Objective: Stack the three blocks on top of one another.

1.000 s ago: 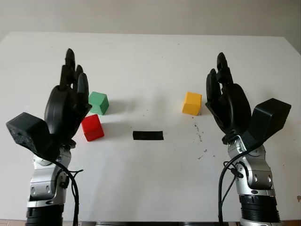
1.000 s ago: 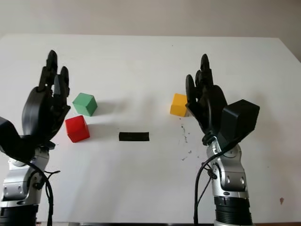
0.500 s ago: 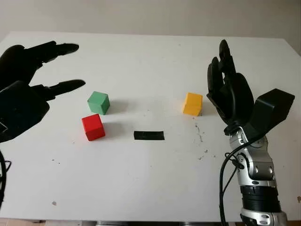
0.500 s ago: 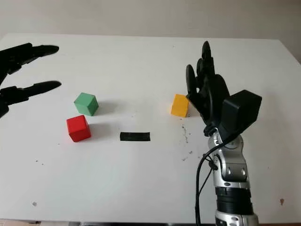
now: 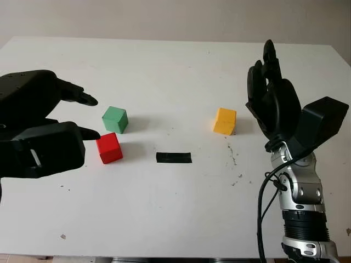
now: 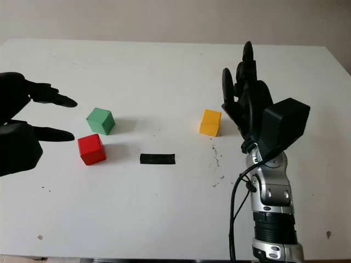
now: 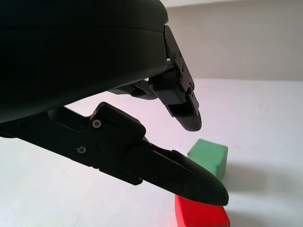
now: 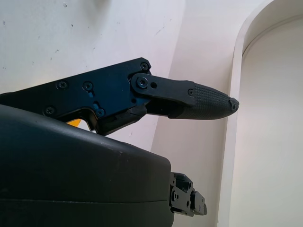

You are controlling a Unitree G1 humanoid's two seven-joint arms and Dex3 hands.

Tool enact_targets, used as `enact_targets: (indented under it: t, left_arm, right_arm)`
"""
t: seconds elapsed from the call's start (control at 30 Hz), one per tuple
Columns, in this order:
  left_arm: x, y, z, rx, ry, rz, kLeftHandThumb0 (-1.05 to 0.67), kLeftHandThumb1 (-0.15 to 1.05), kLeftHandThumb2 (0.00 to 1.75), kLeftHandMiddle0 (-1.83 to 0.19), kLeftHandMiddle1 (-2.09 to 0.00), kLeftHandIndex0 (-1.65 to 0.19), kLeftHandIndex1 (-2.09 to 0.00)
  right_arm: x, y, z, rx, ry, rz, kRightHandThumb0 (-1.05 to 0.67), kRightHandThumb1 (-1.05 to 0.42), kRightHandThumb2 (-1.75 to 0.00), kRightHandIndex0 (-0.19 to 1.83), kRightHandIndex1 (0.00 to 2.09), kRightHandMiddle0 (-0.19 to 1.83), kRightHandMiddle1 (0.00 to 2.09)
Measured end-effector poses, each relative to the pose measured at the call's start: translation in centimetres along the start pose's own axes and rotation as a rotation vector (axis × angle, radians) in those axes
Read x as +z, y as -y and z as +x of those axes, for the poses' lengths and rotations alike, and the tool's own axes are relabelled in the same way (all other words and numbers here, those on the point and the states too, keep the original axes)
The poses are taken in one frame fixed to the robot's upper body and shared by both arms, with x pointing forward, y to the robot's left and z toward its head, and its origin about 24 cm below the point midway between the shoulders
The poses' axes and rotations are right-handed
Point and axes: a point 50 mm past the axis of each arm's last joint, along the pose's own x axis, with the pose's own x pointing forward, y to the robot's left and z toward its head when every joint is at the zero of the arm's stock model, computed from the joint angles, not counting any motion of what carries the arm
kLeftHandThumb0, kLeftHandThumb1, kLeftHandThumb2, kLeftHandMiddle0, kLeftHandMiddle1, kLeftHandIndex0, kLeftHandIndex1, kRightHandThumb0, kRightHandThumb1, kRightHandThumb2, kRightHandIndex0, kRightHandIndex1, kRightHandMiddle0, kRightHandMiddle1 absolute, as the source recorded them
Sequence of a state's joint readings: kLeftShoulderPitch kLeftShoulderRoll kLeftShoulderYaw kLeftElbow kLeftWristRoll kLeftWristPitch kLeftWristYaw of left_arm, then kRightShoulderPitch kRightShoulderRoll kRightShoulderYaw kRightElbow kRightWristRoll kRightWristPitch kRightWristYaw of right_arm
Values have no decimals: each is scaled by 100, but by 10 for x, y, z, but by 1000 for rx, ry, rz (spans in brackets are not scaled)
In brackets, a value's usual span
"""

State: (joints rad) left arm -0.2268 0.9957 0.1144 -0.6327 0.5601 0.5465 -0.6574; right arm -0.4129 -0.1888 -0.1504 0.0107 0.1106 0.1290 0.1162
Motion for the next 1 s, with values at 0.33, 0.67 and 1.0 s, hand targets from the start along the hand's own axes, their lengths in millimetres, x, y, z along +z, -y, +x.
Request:
enact_targets:
  t: [0.33,0.67,1.0]
  left_arm:
    - [6,15,2,-134,-9,41,-92,98,6,-30,-4,-70,-7]
    - [10,30,2,-147,-22,82,-91,95,5,-29,-5,-68,-6]
    - [16,45,3,-104,-49,210,-91,102,7,-21,-4,-59,-1]
  right_arm:
    - [0,-1,0,12,-2,4,-72,-105,-57,-19,0,-19,0]
    - [-1,-1,0,18,-8,-1,-71,-105,-60,-19,0,-19,0]
    - [-1,-1,-1,32,-9,2,-69,-105,-61,-19,0,-19,0]
